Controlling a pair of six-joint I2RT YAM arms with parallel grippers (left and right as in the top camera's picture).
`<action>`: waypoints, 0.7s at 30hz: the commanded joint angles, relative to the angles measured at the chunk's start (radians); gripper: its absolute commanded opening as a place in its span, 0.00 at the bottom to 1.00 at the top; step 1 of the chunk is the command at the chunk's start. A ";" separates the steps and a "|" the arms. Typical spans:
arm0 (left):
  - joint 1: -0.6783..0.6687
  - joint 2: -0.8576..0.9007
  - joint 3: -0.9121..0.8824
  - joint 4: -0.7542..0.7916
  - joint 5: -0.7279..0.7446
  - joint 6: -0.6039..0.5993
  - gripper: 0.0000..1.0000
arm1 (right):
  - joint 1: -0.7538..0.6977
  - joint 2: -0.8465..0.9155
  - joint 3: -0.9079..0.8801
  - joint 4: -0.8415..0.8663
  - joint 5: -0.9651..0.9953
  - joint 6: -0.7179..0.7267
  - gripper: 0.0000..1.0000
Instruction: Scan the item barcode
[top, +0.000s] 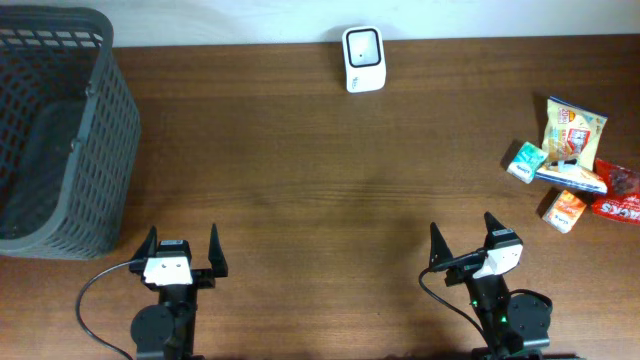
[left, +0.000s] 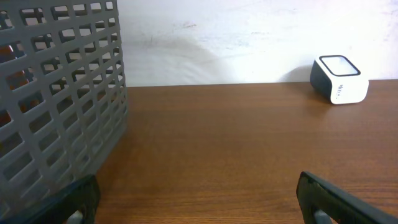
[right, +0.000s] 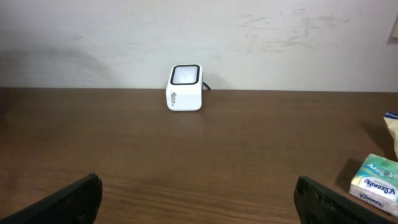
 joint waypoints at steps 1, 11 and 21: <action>0.005 -0.010 -0.007 0.002 0.018 0.016 0.99 | -0.006 -0.008 -0.006 -0.005 0.008 -0.007 0.98; 0.005 -0.010 -0.007 0.002 0.018 0.016 0.99 | -0.007 -0.008 -0.006 -0.019 0.122 -0.011 0.98; 0.005 -0.010 -0.007 0.002 0.018 0.016 0.99 | -0.006 -0.007 -0.006 -0.016 0.117 -0.010 0.98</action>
